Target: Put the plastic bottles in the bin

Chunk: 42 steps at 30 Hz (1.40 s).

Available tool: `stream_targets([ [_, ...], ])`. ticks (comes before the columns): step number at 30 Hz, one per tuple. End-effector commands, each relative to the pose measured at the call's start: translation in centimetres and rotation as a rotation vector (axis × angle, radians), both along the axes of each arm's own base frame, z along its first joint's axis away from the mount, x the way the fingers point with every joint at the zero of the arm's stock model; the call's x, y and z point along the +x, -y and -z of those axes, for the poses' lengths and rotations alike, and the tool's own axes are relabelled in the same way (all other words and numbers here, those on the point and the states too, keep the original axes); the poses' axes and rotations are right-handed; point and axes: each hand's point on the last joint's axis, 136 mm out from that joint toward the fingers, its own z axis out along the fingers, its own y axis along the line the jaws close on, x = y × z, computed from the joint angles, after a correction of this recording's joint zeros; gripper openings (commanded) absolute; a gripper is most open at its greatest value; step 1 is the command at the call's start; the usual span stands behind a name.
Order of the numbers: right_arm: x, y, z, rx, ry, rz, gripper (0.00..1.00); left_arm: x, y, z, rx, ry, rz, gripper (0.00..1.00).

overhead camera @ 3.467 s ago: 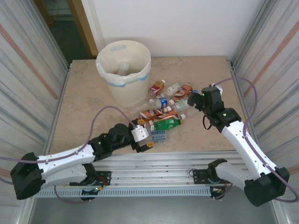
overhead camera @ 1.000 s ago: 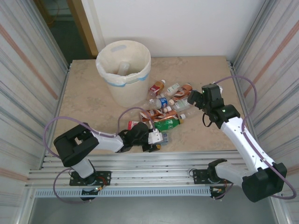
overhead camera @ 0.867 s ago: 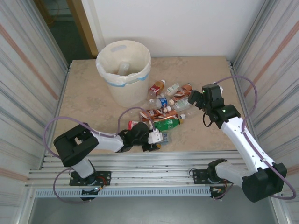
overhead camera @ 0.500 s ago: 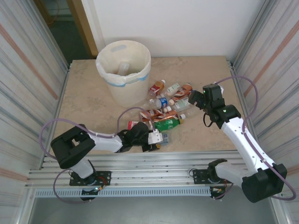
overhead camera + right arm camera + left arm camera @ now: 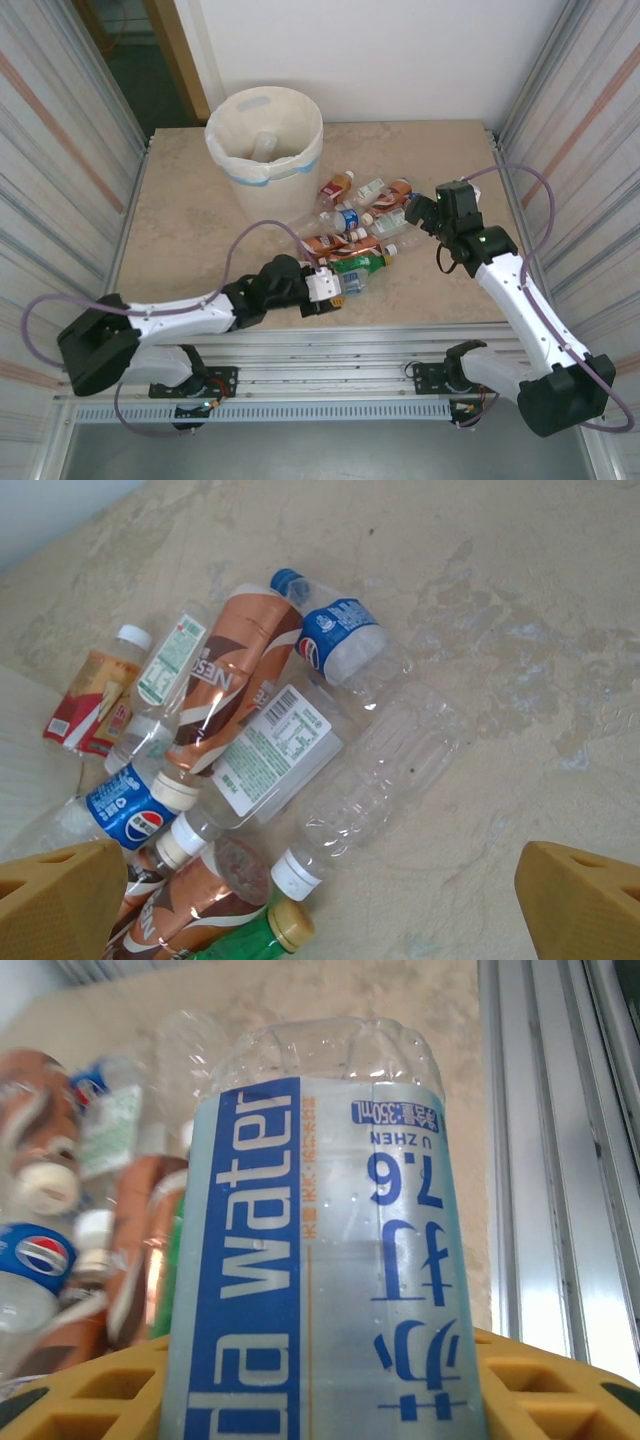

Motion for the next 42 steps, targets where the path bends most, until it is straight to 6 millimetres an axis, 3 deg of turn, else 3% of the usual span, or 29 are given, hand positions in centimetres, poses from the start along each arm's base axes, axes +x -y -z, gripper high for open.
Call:
stream_targets([
  [1, -0.6, 0.6, 0.3, 0.008, -0.004, 0.032, 0.98, 0.9, -0.4, -4.7, -0.068, 0.081, -0.059, 0.22],
  [6, -0.7, 0.6, 0.7, 0.016, -0.008, 0.031, 0.98, 3.3, -2.0, -10.6, -0.147, 0.179, -0.208, 0.22],
  [14, -0.7, 0.7, 1.2, 0.025, -0.01, 0.046, 0.98, 9.0, -5.2, -18.8, -0.245, 0.216, -0.472, 0.22],
  [21, -0.8, 0.9, 1.1, 0.02, -0.017, 0.053, 0.98, 14.7, -9.5, -24.4, -0.312, 0.203, -0.681, 0.23],
  [25, -0.9, 0.8, 1.1, 0.02, -0.021, 0.046, 0.98, 18.3, -12.1, -26.0, -0.324, 0.166, -0.768, 0.23],
  [30, -0.9, 0.6, 1.4, 0.026, -0.027, 0.04, 0.98, 23.0, -14.6, -26.0, -0.284, 0.102, -0.856, 0.23],
  [35, -0.9, 0.6, 1.6, 0.025, -0.033, 0.04, 0.98, 27.0, -15.8, -25.7, -0.252, 0.096, -0.903, 0.23],
  [42, -1.1, 0.8, 1.5, 0.018, -0.036, 0.044, 0.98, 31.3, -15.3, -24.0, -0.194, 0.061, -0.902, 0.23],
])
